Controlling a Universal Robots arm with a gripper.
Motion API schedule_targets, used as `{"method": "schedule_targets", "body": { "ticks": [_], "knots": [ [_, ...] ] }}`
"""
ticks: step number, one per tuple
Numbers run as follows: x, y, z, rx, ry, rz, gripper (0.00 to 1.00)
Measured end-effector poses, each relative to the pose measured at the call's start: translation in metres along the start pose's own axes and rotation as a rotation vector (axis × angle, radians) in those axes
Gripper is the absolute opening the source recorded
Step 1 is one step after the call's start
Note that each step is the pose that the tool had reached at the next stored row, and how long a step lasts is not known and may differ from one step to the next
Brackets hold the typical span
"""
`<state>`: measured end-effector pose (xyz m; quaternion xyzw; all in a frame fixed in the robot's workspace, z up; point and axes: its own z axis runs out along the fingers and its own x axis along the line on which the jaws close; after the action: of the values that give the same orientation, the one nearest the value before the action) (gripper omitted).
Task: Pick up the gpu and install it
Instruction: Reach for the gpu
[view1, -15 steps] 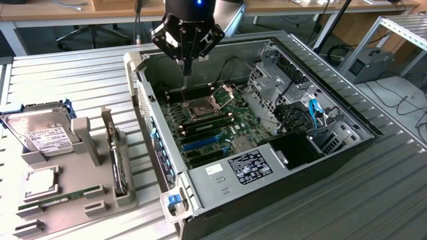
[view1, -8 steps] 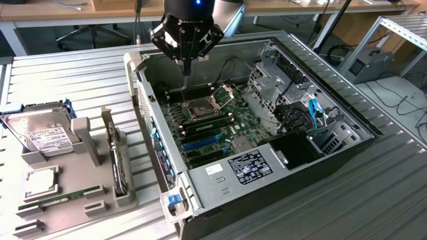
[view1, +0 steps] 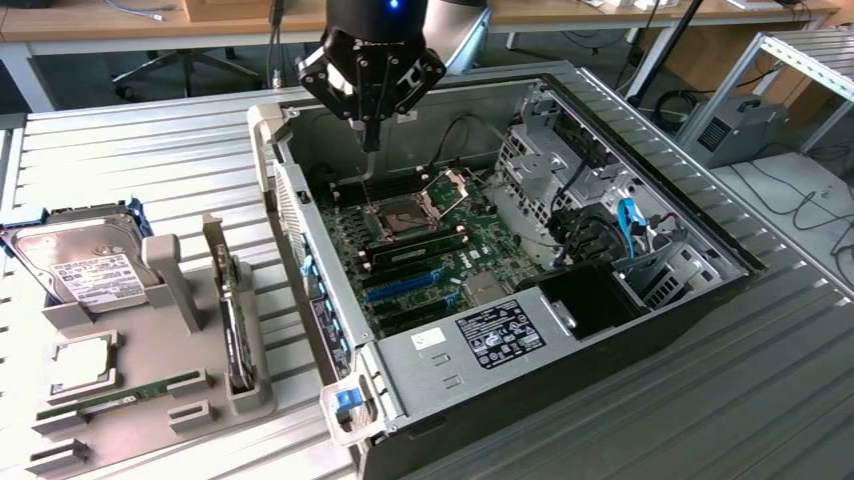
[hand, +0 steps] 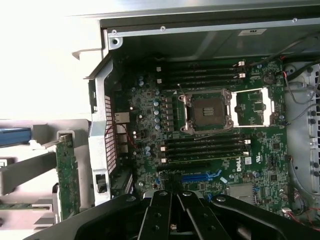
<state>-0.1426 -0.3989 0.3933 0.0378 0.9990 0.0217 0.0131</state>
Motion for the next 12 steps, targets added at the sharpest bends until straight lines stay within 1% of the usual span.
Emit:
{"method": "schedule_targets", "body": {
  "ticks": [3, 8, 12],
  "knots": [
    [0.001, -0.0001, 0.0000, 0.0000, 0.0000, 0.000, 0.11],
    [0.009, -0.0006, -0.0002, 0.0000, 0.0000, 0.000, 0.11],
    [0.011, -0.0008, -0.0003, 0.0000, 0.0000, 0.000, 0.11]
  ]
}}
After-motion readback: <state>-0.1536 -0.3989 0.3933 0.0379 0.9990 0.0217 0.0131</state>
